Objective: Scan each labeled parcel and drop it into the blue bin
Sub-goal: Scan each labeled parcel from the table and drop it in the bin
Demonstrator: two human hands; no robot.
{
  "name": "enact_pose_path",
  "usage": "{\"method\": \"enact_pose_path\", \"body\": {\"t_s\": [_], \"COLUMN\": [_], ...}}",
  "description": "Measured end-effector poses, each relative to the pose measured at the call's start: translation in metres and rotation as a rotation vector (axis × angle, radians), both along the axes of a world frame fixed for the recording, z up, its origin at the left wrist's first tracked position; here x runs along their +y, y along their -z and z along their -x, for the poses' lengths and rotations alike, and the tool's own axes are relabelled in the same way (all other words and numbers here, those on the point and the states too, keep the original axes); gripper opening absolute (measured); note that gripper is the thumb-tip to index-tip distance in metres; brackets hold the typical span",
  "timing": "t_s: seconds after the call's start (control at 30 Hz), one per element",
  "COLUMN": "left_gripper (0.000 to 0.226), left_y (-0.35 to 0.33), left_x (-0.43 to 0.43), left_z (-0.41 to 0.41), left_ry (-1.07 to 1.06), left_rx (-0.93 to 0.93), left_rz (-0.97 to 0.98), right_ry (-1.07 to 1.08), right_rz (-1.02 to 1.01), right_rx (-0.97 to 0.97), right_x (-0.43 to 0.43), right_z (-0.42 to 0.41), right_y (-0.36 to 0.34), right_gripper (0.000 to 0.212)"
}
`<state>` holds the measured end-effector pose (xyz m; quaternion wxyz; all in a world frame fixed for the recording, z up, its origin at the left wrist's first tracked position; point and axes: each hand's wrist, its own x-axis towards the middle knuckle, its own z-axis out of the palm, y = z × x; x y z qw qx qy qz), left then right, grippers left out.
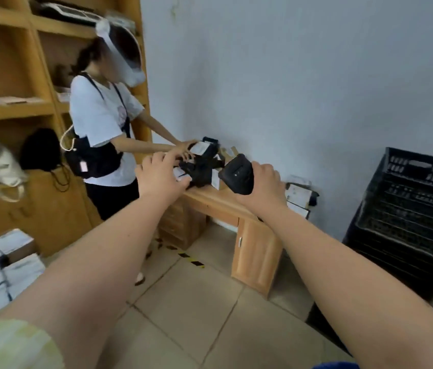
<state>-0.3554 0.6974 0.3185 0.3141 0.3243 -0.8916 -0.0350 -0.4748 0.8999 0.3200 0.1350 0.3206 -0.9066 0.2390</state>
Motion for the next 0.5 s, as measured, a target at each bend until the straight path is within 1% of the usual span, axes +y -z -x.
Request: {"method": "enact_pose_path", "body": {"t_s": [0.1,0.3,0.43,0.5], "left_gripper": [0.065,0.066,0.067,0.065], "left_y": [0.000,0.003,0.003,0.008], "left_x": [-0.059,-0.167,-0.231,-0.256], "left_z": [-0.070,-0.224,-0.327,-0.373], "left_ry": [-0.157,-0.423,-0.576,-0.650], "left_rx": [-0.001,-0.026,-0.048,-0.085], "left_rz": [0.015,0.019,0.026,0.034], "right_ry": [-0.140,-0.383,-0.515,-0.575], "right_rz": [-0.056,-0.059,-0.152,-0.153], "right_rx": [0.089,0.137,0.221,0.242], "right_x": [-0.073,-0.218,-0.310,-0.352], "right_z": [-0.039,-0.143,-0.222,-0.257], "right_y": [-0.006,-0.003,0.003,0.010], "right_gripper": [0.089,0.093,0.092,0.091]}}
